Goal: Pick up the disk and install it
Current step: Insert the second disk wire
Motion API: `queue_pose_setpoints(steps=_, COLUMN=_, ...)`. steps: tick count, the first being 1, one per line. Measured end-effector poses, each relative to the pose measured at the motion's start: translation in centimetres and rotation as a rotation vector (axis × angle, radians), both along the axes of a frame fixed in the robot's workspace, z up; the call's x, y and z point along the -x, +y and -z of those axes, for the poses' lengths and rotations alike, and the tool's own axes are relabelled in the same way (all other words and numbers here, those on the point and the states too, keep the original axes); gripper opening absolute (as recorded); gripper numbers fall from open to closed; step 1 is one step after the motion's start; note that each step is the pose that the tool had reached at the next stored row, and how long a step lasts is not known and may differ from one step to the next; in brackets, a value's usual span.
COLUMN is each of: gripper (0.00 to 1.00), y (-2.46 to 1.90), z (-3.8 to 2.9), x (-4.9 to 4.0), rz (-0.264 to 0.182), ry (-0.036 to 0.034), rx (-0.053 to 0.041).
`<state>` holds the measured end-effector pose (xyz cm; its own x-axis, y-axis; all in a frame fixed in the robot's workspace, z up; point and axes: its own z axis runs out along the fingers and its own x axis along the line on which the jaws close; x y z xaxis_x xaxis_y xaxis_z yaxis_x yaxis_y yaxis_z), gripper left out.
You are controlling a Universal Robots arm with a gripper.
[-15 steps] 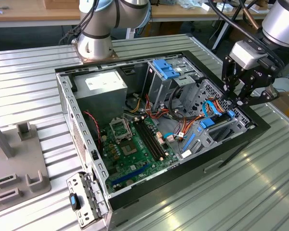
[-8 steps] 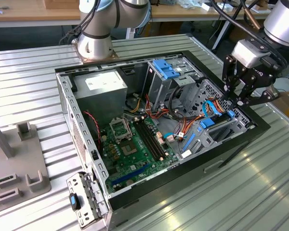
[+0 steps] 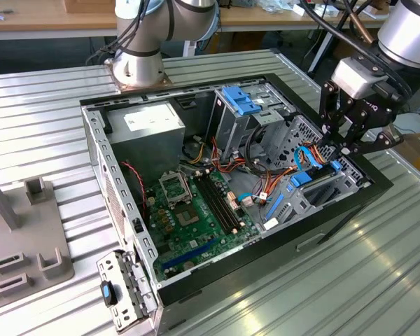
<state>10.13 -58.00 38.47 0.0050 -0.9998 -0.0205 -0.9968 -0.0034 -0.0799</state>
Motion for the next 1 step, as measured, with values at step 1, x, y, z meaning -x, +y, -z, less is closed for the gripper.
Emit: queue_pose_setpoints(steps=1, gripper=0.36, y=0.0, z=0.0, x=0.0, rz=0.0, ry=0.0, rx=-0.0001)
